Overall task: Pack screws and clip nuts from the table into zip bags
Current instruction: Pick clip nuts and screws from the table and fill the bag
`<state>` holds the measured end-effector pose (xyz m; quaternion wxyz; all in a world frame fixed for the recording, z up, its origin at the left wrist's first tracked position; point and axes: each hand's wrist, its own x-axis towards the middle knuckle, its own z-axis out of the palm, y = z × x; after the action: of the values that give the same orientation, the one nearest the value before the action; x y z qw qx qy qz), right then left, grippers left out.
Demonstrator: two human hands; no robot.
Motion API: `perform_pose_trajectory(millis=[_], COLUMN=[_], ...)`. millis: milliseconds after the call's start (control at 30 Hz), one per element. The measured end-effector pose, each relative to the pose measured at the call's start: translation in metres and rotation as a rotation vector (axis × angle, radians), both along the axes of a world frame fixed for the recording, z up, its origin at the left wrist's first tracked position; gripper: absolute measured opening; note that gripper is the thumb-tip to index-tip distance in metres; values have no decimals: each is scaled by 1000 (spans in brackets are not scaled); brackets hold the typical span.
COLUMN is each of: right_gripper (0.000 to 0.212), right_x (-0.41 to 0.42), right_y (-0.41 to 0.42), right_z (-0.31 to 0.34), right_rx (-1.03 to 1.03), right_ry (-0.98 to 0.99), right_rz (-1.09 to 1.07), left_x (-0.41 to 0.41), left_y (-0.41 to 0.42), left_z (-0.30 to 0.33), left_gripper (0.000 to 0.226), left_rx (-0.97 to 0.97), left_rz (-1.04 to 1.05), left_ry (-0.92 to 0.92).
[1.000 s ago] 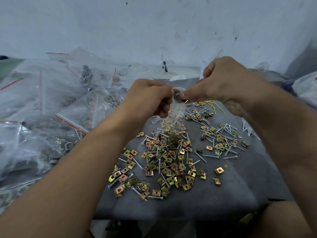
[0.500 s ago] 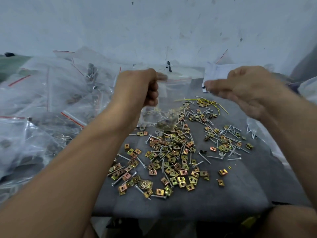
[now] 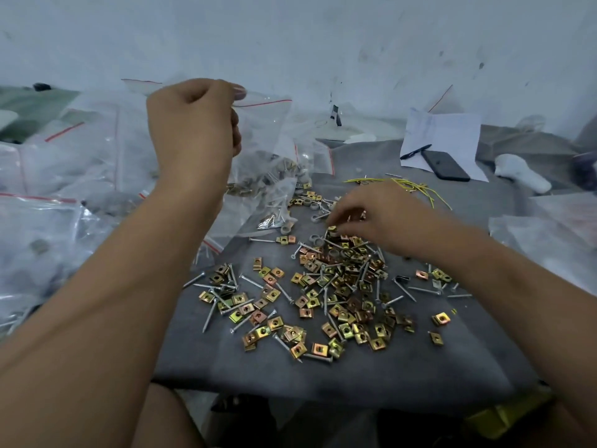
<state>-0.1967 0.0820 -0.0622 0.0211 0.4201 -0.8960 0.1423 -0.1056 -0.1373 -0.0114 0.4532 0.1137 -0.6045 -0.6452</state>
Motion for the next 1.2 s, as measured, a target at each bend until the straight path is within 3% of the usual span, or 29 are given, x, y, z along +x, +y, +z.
perform_pose_trajectory(millis=[67, 133, 400, 633, 933, 1033, 1133, 1200], right_gripper=[21, 20, 20, 17, 16, 10, 9, 12], right_x=[0, -4, -17, -19, -16, -13, -6, -1], right_y=[-11, -16, -8, 4, 9, 14, 16, 9], right_z=[-3, -6, -10, -12, -8, -8, -7, -6], right_rx=[197, 267, 160, 130, 197, 103, -165, -234], right_ry=[67, 84, -89, 10, 33, 16, -14, -3], right_rz=[31, -18, -118, -98, -106, -93, -65, 1], left_x=[2, 2, 1, 1, -2, -2, -2, -2], left_y=[1, 4, 11, 10, 11, 11, 11, 12], left_z=[-2, -3, -9, -12, -14, -15, -14, -13], left_gripper=[23, 22, 34, 20, 21, 21, 21, 21], left_rx=[-54, -88, -203, -196, -210, -224, -230, -232], left_rz=[15, 6, -21, -26, -38, -49, -37, -31], left_ry=[-23, -36, -92, -131, -154, -156, -163, -165])
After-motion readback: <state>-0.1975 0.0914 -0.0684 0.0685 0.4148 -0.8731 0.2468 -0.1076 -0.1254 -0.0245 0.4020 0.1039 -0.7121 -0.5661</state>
